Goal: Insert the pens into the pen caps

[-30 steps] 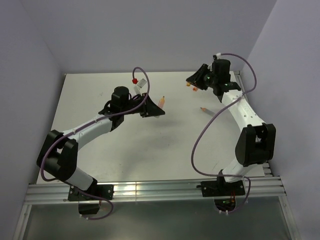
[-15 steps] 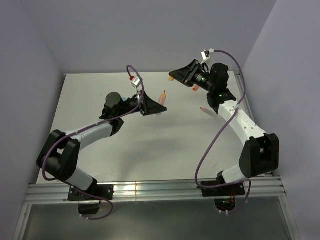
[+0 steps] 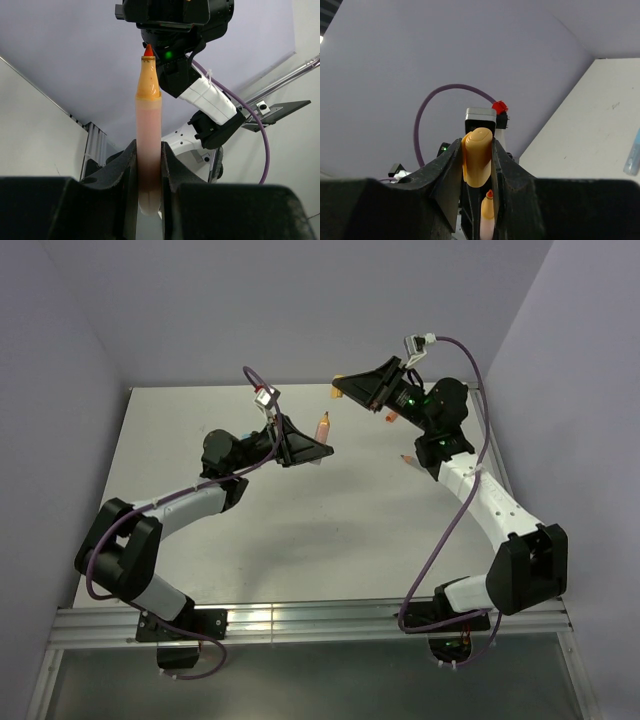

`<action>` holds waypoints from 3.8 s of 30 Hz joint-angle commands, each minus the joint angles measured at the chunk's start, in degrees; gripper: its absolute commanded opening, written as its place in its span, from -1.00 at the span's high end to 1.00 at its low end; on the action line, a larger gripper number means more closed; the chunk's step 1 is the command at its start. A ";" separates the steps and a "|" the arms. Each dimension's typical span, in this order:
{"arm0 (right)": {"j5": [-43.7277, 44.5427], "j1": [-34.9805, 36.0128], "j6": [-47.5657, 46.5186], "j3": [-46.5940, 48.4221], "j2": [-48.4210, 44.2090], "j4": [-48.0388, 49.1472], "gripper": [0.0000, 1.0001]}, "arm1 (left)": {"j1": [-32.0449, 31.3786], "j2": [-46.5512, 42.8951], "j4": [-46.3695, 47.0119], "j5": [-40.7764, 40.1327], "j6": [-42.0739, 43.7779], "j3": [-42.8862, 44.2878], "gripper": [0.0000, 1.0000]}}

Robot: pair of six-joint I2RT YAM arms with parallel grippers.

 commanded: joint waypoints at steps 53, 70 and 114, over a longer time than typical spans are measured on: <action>-0.18 6.80 -2.48 -1.51 -2.54 3.96 1.00 | 1.47 3.42 18.57 -1.88 -8.50 2.17 0.99; -1.94 11.28 -0.29 -4.50 -3.15 11.35 1.00 | 2.00 1.93 18.16 -3.91 -6.23 2.52 0.99; -8.00 17.79 -11.89 -2.22 -6.32 11.44 0.60 | 1.03 -13.72 -9.27 -3.47 21.73 7.00 0.99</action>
